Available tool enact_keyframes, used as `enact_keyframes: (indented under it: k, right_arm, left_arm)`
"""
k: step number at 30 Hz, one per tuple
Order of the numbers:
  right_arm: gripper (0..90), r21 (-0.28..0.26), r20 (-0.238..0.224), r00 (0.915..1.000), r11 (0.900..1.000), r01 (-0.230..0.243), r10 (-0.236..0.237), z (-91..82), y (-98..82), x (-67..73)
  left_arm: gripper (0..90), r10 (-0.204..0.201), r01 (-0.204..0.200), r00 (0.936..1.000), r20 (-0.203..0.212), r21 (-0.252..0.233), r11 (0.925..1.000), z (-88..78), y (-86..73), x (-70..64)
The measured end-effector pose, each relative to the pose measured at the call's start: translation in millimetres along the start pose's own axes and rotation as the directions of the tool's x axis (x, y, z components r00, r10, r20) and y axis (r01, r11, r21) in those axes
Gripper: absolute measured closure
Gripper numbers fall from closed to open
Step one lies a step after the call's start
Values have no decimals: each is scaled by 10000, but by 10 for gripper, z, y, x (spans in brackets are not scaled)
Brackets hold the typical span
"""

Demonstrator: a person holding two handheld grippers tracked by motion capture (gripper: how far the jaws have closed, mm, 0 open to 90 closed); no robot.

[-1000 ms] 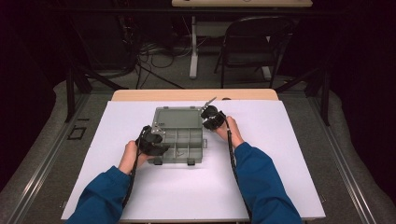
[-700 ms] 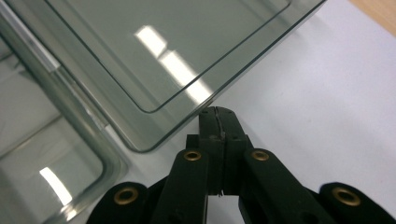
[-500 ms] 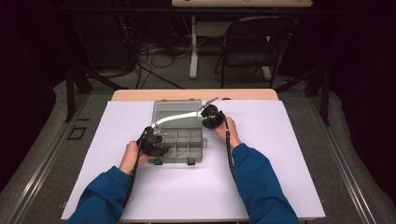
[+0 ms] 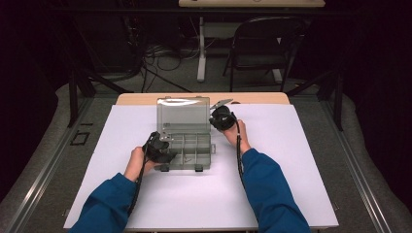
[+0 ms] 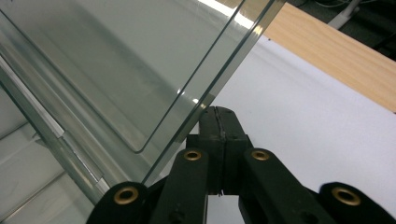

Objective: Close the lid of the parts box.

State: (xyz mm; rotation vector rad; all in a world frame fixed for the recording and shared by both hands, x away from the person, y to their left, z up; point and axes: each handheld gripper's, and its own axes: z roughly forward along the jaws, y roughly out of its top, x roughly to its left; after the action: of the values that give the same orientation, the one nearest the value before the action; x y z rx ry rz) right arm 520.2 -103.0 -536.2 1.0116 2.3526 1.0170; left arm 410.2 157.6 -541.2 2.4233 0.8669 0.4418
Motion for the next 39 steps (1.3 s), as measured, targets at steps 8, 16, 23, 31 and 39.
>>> enact_keyframes:
  k: [8,16,23,31,39]
  right_arm:
    - [900,-715,-52,10000,9974,-3,-1,-83,31,-16]
    - [900,-1507,34,10000,9886,56,-52,-199,78,-7]
    - [900,-2019,-80,9995,9790,273,-295,-303,101,-6]
    - [900,-2541,-163,9990,9665,358,-413,-395,115,12]
    - [900,-2831,-208,9984,9580,454,-534,-453,89,40]
  left_arm:
    - [513,4,-4,10000,-59,19,10000,0,2,-7]
    - [511,-27,27,9999,-104,30,10000,0,4,-14]
    - [505,-67,67,9998,-161,18,10000,1,5,-22]
    - [497,-117,117,9998,-165,11,9999,2,3,-23]
    - [485,-230,230,9997,-63,-60,9997,3,-2,-10]
